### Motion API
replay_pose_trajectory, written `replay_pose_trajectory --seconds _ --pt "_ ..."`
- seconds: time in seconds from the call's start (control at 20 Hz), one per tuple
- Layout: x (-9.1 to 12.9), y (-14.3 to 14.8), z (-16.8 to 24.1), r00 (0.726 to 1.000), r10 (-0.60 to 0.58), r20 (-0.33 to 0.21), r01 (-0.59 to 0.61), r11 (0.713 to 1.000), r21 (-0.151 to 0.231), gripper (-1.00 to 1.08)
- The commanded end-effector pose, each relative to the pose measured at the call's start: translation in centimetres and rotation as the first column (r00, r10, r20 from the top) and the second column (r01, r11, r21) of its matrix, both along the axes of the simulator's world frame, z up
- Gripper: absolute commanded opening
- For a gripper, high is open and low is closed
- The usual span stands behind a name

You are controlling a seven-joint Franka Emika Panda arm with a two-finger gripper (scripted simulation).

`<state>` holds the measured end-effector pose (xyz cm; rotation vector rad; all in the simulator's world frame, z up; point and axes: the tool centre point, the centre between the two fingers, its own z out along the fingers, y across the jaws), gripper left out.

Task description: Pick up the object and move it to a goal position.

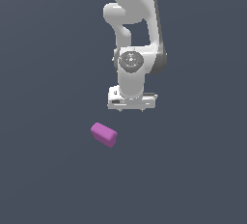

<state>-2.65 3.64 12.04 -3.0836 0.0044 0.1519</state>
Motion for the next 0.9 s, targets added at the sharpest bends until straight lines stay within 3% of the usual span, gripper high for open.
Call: replay_pose_trajectory --seconds 0.0,0.45,0.85 --pt "0.0 0.0 0.0 1.0 0.0 0.0 0.0 1.0 0.0 1.0" --pt "0.4 2.1 2.0 1.0 0.023 0.015 -0.023 0.999 0.023 1.0" --pt "0.7 1.7 1.9 0.999 0.048 0.018 -0.049 0.999 0.022 1.0"
